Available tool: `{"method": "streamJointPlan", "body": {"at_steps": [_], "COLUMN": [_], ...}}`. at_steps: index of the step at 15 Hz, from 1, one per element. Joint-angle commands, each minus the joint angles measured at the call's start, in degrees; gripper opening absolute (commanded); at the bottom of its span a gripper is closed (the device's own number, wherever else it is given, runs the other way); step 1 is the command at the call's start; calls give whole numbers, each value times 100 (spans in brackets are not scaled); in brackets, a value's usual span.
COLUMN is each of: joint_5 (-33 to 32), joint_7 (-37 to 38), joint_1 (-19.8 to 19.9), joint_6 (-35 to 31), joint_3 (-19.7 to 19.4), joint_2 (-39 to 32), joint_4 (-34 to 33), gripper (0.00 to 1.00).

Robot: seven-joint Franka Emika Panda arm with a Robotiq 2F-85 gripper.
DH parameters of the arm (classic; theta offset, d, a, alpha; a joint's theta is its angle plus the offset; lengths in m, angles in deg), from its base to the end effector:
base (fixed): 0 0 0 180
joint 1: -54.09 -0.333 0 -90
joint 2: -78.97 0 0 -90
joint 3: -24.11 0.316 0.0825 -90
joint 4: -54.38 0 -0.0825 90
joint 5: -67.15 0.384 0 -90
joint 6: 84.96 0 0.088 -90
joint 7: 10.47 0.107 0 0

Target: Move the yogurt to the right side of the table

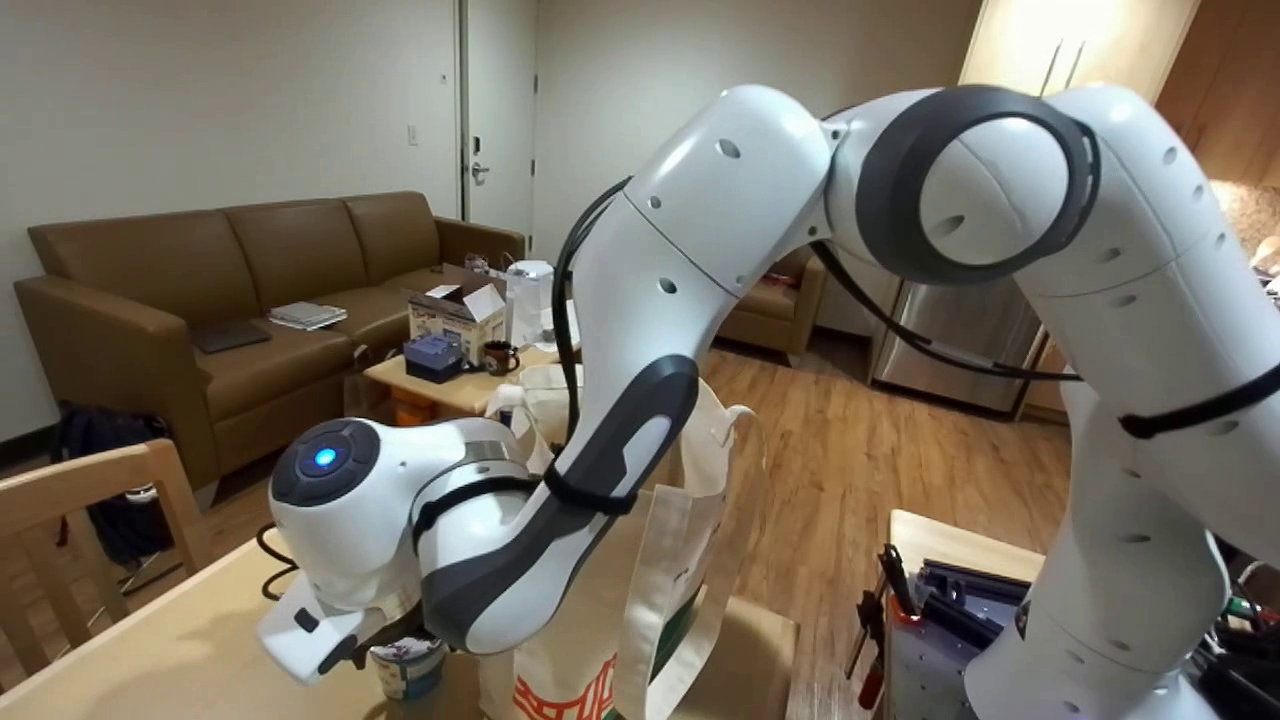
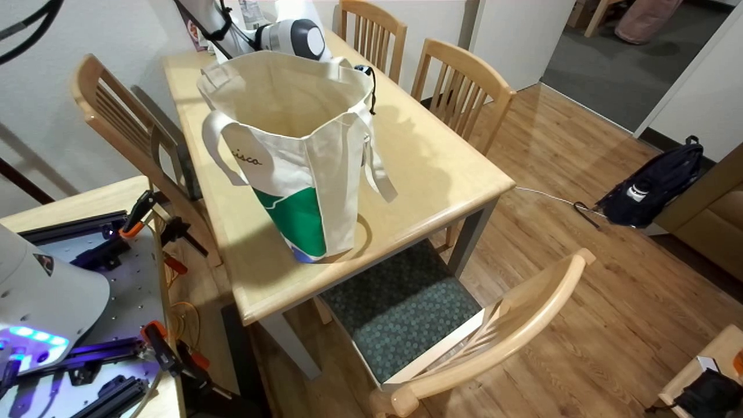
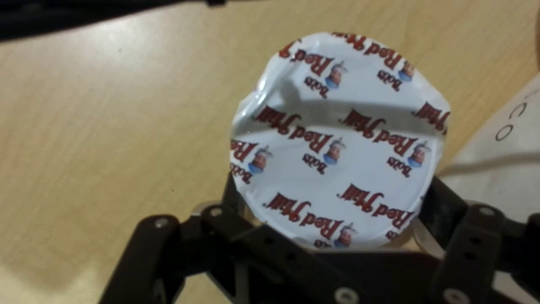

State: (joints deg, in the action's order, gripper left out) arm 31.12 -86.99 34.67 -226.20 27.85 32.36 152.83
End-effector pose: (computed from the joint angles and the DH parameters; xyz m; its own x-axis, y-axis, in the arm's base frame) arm 0.6026 0.2558 0.1108 -0.5858 0.7444 -0.3206 0.7962 0.6024 -0.0560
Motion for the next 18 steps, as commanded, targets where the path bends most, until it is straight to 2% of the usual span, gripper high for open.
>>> {"method": "streamJointPlan", "body": {"at_steps": [1,7,13,18], "joint_5": [-306,-417,140,1084], "joint_7": [85,125,-230,-664], "joint_1": [180,358,583,738], "joint_6": [117,123,572,1187], "joint_3": [-108,-202,440,968], "joint_2": [69,188,409,674], "joint_4": [-2,-154,-81,-156], "gripper": [100,100,100,100]}}
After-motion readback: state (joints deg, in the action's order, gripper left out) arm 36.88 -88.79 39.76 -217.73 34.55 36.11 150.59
